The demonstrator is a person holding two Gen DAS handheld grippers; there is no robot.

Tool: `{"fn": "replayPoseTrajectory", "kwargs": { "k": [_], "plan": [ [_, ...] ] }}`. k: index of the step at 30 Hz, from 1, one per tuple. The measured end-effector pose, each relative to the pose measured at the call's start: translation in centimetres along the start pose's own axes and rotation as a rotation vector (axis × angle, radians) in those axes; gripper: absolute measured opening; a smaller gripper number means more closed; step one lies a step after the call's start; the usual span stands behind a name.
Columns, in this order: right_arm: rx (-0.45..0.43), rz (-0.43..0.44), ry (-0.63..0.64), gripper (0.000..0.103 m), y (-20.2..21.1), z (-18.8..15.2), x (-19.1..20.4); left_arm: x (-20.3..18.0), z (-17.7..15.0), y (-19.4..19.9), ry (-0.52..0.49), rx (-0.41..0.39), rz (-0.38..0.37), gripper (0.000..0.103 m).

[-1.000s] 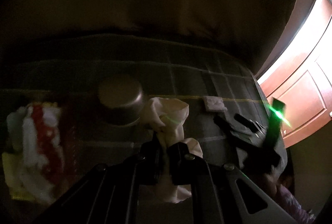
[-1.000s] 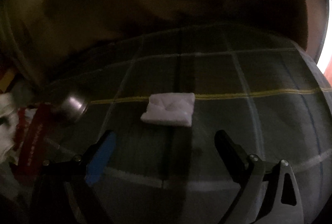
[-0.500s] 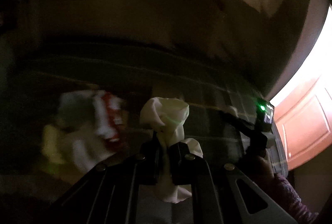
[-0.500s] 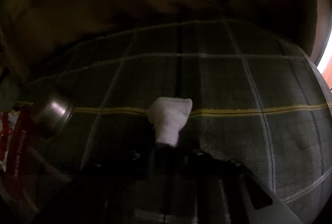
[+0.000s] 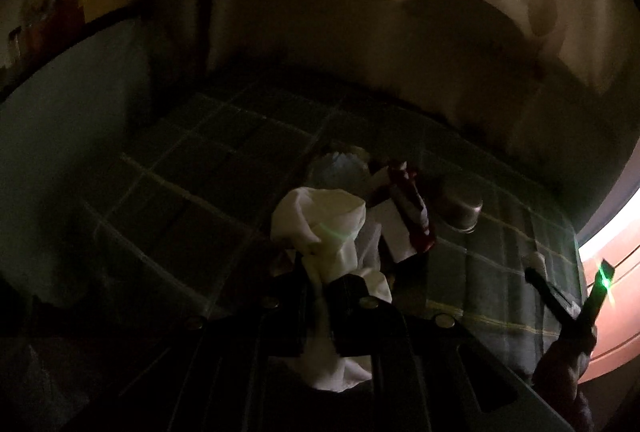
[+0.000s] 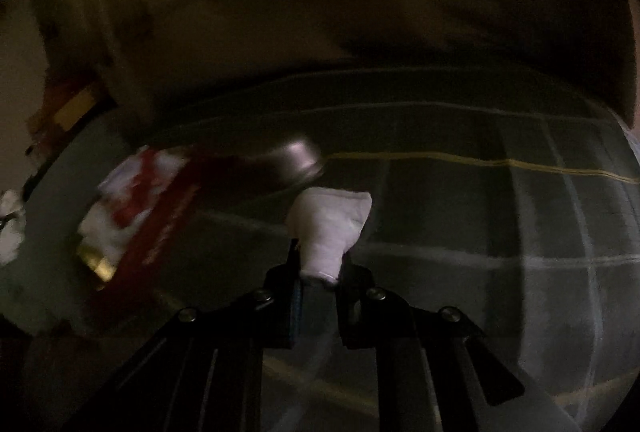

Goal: Organize soft objects
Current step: 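Lift the crumpled white cloth with left while right grasps the small white folded cloth, then carry the crumpled cloth with left while right carries the folded cloth toward the box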

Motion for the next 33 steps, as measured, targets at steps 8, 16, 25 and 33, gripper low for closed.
{"fn": "replayPoseTrajectory", "kwargs": {
  "k": [8,16,25,33],
  "plan": [
    [0.002,0.019,0.041,0.013,1.7,0.0,3.1,-2.0,0.7,-2.2,-0.034,-0.001,-0.071,0.01],
    [0.003,0.011,0.06,0.013,1.7,0.0,4.4,-5.7,4.0,-6.5,-0.148,-0.024,-0.088,0.01],
    [0.026,0.01,0.062,0.013,1.2,-0.3,4.2,-7.7,6.6,-13.7,-0.191,0.036,-0.117,0.031],
    [0.048,0.016,0.064,0.013,0.2,-0.7,4.3,-7.4,7.1,-15.9,-0.218,-0.019,-0.003,0.05]
  ]
}}
Point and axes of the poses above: each gripper's, at about its wrist camera, not at the fingertips, and y roughly against the way its jaws point, x to its left, z to its top, the point moved 8 cm from there along -y, roughly the way its jaws point, and after that the axes turned 14 degrees about z, right-handed, at the moved point
